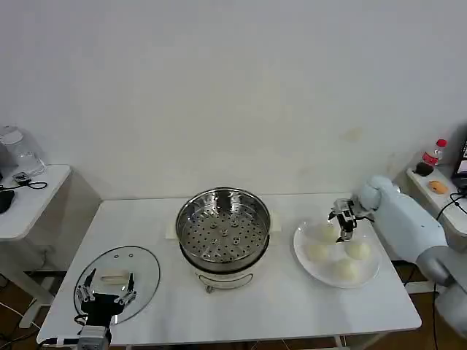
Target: Take steamed baozi put them in steamer then cover it.
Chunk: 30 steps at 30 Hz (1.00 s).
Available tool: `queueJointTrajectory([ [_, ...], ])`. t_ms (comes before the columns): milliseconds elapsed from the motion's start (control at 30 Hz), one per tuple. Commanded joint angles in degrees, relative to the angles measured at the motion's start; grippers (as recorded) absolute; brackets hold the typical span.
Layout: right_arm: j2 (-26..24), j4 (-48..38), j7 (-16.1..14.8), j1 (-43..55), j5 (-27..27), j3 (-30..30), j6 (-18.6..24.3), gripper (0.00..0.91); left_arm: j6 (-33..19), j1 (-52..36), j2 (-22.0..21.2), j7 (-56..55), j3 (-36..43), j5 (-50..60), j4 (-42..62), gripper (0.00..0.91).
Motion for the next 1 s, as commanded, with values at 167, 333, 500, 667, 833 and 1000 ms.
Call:
queueJointTrajectory([
  [167, 1.6, -1.9, 0.2, 0.5, -1.0, 0.0, 0.2, 0.675, -0.1, 0.0, -0.1, 0.0, 0.1, 0.1, -0.1, 0.907],
  [333, 1.7, -2.4, 0.7, 0.4, -0.9, -0.1, 0.2, 0.645, -0.1, 0.1, 0.0, 0.0, 0.0, 0.0, -0.1, 0.907],
  [500, 0.7, -1.3, 0.2, 0.8, -0.3, -0.3, 0.2, 0.655, 0.0, 0.2, 0.0, 0.0, -0.1, 0.0, -0.4, 0.907],
  [667, -3.7, 7.8, -1.2, 3.8, 5.7, -4.4, -1.2, 0.655, 0.0, 0.3, 0.0, -0.1, 0.1, 0.0, 0.0, 0.907],
  [833, -7.4, 15.8, -2.5, 11.0, 11.7, -9.9, -2.9, 0.655, 0.0, 0.2, 0.2, 0.0, 0.1, 0.0, 0.1, 0.907],
  [1000, -8.7, 20.6, -3.0, 16.9, 17.2, -15.0, -4.5, 0.655, 0.0, 0.0, 0.2, 0.0, 0.3, -0.1, 0.0, 0.907],
])
